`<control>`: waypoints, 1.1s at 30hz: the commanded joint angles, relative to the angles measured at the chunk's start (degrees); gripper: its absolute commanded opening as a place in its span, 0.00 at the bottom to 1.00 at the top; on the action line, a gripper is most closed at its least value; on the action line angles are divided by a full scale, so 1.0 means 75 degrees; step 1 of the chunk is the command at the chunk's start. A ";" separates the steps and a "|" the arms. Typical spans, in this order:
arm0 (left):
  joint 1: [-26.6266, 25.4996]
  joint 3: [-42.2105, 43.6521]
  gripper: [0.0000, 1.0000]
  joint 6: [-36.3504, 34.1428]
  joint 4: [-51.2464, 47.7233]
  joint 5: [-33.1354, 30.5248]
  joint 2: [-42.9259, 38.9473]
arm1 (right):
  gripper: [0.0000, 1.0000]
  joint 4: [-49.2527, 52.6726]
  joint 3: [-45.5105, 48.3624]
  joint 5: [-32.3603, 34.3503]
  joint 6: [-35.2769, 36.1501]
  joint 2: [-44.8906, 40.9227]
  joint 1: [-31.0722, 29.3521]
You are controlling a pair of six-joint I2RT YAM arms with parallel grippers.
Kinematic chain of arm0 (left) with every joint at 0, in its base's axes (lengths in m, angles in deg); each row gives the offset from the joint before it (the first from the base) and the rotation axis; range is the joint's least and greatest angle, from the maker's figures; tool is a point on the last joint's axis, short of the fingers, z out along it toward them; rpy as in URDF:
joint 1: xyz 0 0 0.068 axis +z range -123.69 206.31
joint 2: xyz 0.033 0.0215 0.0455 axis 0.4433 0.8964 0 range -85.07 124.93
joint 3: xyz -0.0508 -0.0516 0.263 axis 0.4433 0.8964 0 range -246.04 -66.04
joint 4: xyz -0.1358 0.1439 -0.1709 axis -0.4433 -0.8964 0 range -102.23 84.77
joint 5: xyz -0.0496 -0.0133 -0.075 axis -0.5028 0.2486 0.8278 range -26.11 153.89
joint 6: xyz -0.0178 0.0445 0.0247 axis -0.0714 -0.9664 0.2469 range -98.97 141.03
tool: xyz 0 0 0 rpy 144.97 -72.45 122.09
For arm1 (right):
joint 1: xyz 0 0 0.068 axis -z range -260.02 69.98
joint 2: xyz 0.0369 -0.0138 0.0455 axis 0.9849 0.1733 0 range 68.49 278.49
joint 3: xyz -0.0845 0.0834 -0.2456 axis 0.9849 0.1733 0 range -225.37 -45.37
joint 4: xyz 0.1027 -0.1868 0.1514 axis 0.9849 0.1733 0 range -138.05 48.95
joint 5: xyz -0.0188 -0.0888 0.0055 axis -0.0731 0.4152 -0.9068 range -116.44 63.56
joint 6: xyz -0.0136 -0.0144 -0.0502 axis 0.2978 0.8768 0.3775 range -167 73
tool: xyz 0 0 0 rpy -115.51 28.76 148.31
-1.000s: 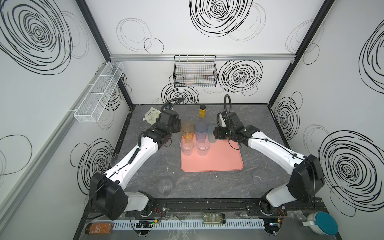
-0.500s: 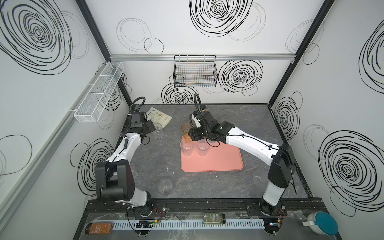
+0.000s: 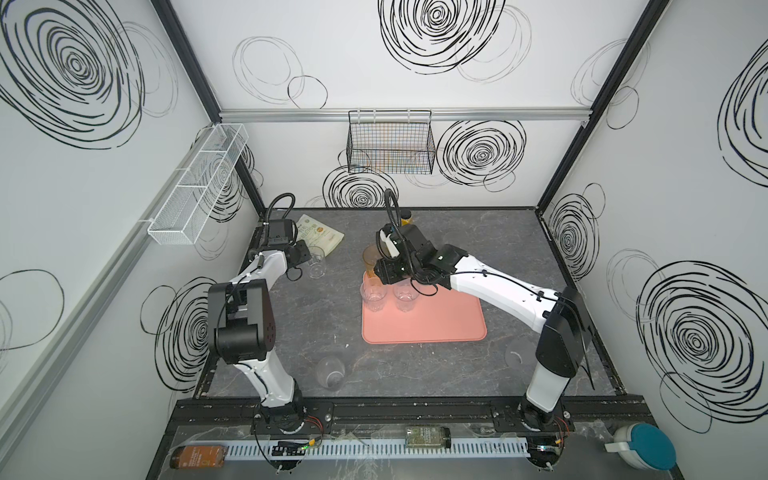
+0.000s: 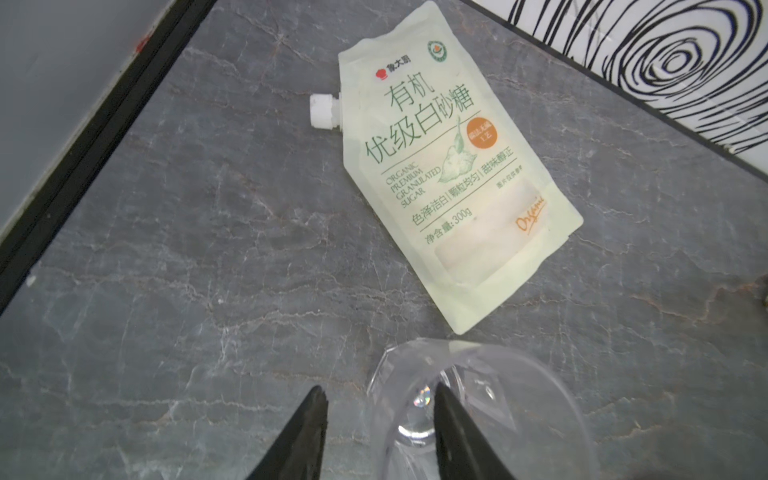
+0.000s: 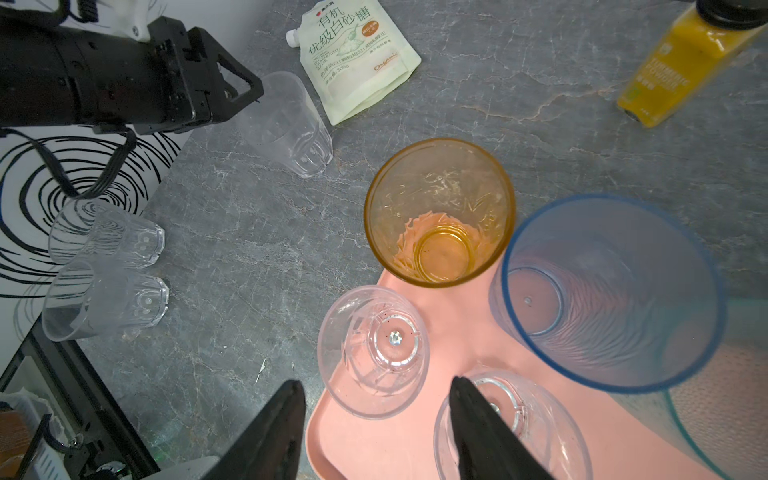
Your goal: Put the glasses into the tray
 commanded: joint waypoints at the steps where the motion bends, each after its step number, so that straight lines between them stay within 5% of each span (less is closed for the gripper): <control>1: 0.0035 -0.0316 0.39 -0.0176 0.0227 0.0164 0.0310 | 0.60 -0.0008 -0.0071 0.0096 0.0067 -0.0092 0.0001; 19: -0.0324 -0.0236 0.01 -0.0192 -0.0235 -0.0283 -0.0181 | 0.59 -0.0785 0.0216 0.0403 -0.0577 0.0115 -0.0158; 25: -0.0482 -0.0232 0.00 -0.0180 -0.0639 -0.0219 -0.1329 | 0.59 -0.0932 -0.0108 0.0394 -0.0648 -0.0043 -0.0240; 30: -0.1345 0.0017 0.00 0.0179 -0.0835 -0.0265 -0.2835 | 0.59 -0.0515 -0.0685 0.0506 -0.0671 -0.0105 -0.0239; 33: -0.2558 -0.0001 0.00 0.0285 -0.1116 -0.1063 -0.3653 | 0.59 -0.0195 -0.0793 0.0916 -0.0573 -0.0451 -0.0202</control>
